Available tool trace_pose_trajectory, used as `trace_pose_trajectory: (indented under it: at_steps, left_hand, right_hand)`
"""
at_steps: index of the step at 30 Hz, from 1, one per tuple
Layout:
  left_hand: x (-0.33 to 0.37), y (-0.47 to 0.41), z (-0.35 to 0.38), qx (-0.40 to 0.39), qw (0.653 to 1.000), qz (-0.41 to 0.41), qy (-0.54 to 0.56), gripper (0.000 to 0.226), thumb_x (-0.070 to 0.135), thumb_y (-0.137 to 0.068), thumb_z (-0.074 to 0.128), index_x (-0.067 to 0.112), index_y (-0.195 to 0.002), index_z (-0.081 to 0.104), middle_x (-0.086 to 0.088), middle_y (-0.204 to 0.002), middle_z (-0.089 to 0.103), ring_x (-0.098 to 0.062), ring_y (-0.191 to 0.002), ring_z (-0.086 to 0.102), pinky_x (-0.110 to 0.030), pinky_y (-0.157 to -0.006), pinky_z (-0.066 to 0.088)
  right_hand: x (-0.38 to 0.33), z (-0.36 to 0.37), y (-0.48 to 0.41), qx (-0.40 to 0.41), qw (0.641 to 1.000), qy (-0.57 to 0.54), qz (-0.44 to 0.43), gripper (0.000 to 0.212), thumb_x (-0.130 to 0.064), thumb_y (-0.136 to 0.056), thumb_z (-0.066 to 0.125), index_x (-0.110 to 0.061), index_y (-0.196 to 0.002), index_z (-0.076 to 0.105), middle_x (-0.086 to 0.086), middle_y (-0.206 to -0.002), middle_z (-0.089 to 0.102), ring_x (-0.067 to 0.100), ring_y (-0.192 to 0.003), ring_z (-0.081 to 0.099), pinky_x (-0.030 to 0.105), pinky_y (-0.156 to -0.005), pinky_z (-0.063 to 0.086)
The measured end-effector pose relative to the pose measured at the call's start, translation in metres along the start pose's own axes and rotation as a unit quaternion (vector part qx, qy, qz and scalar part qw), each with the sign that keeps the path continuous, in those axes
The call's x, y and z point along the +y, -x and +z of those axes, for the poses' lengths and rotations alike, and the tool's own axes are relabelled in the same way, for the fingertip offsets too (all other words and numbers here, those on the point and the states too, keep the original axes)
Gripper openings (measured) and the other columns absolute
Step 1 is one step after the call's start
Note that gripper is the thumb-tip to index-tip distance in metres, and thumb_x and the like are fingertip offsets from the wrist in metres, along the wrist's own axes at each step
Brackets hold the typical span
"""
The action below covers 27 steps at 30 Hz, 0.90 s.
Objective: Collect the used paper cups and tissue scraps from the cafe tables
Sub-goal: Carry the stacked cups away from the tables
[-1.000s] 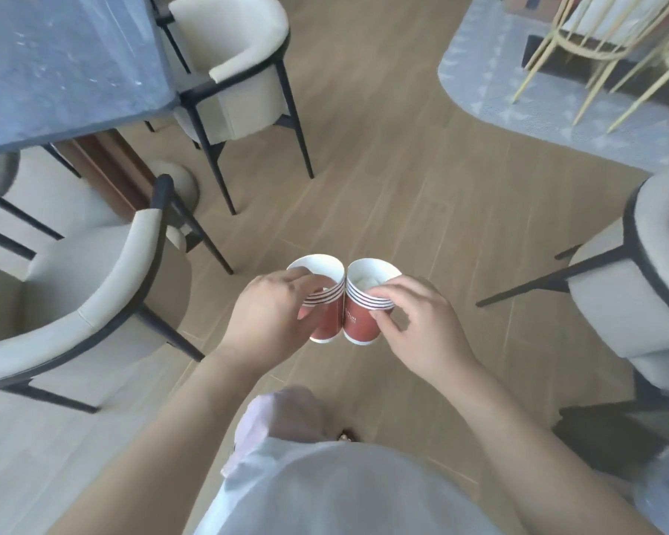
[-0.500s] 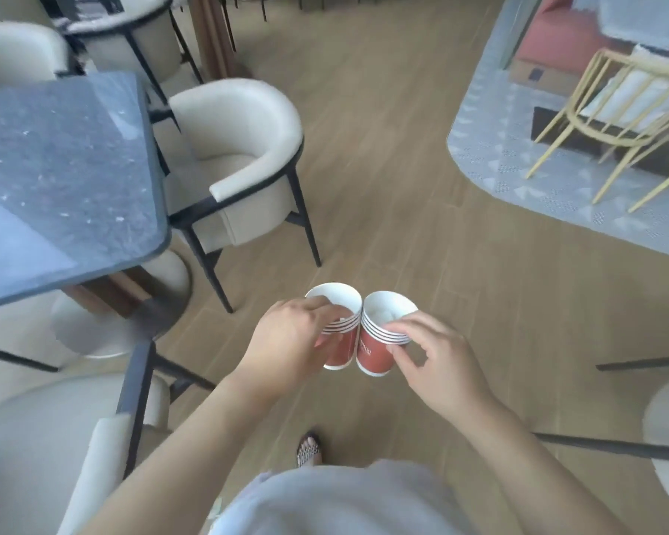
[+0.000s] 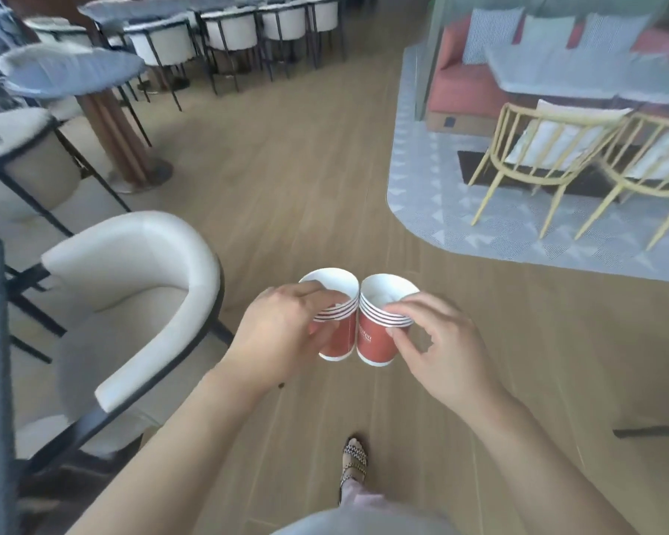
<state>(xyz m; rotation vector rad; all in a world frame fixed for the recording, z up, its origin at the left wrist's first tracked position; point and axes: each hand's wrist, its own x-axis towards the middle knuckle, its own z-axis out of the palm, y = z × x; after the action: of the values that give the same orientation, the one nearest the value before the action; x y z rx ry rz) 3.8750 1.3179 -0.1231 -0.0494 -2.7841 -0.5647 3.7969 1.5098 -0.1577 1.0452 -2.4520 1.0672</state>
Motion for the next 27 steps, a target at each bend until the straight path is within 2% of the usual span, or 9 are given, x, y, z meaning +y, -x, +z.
trace_pose_trajectory:
  at_steps: [3, 9, 15, 22, 27]
  left_hand:
    - [-0.026, -0.07, 0.011, 0.011, 1.0, -0.017, 0.017, 0.026, 0.014, -0.077, 0.065, 0.021, -0.102, 0.068, 0.003, -0.089, 0.068, -0.027, -0.076, 0.063, -0.039, -0.064, 0.05]
    - [-0.086, -0.186, 0.031, -0.003, 1.0, -0.025, 0.011, 0.026, 0.021, -0.076, 0.062, 0.024, -0.101, 0.068, 0.007, -0.09, 0.069, -0.023, -0.072, 0.064, -0.033, -0.06, 0.049]
    - [-0.168, -0.274, 0.068, -0.014, 0.992, -0.11, 0.058, 0.028, 0.027, -0.073, 0.057, 0.025, -0.098, 0.069, 0.008, -0.09, 0.069, -0.02, -0.074, 0.065, -0.035, -0.06, 0.053]
    - [-0.294, -0.427, 0.079, -0.03, 0.989, -0.136, 0.046, 0.024, 0.016, -0.073, 0.067, 0.02, -0.097, 0.069, 0.005, -0.092, 0.07, -0.024, -0.076, 0.065, -0.03, -0.061, 0.05]
    - [-0.364, -0.558, 0.068, -0.024, 0.992, -0.113, 0.049, 0.024, 0.016, -0.072, 0.068, 0.021, -0.096, 0.068, 0.006, -0.09, 0.07, -0.021, -0.076, 0.065, -0.03, -0.058, 0.051]
  right_hand:
    - [0.039, 0.009, -0.066, 0.002, 1.0, -0.001, 0.005, 0.026, -0.003, -0.073, 0.072, -0.017, -0.095, 0.069, -0.005, -0.092, 0.065, 0.008, -0.088, 0.055, 0.013, -0.077, 0.039]
    - [0.102, 0.04, -0.174, -0.025, 0.999, -0.011, 0.025, 0.025, -0.003, -0.073, 0.072, -0.016, -0.093, 0.069, -0.004, -0.092, 0.065, 0.011, -0.087, 0.057, 0.016, -0.076, 0.042]
    - [0.165, 0.104, -0.273, -0.077, 0.996, -0.022, 0.028, 0.024, -0.002, -0.072, 0.073, -0.016, -0.091, 0.069, -0.005, -0.091, 0.065, 0.013, -0.088, 0.058, 0.019, -0.075, 0.043]
    - [0.234, 0.189, -0.452, -0.126, 0.992, -0.02, 0.02, 0.022, -0.005, -0.075, 0.071, -0.018, -0.092, 0.068, -0.006, -0.092, 0.065, 0.013, -0.089, 0.059, 0.016, -0.077, 0.041]
    - [0.282, 0.217, -0.584, -0.103, 0.995, -0.007, 0.01, 0.02, -0.006, -0.074, 0.072, -0.016, -0.091, 0.067, -0.004, -0.09, 0.065, 0.015, -0.087, 0.059, 0.022, -0.077, 0.045]
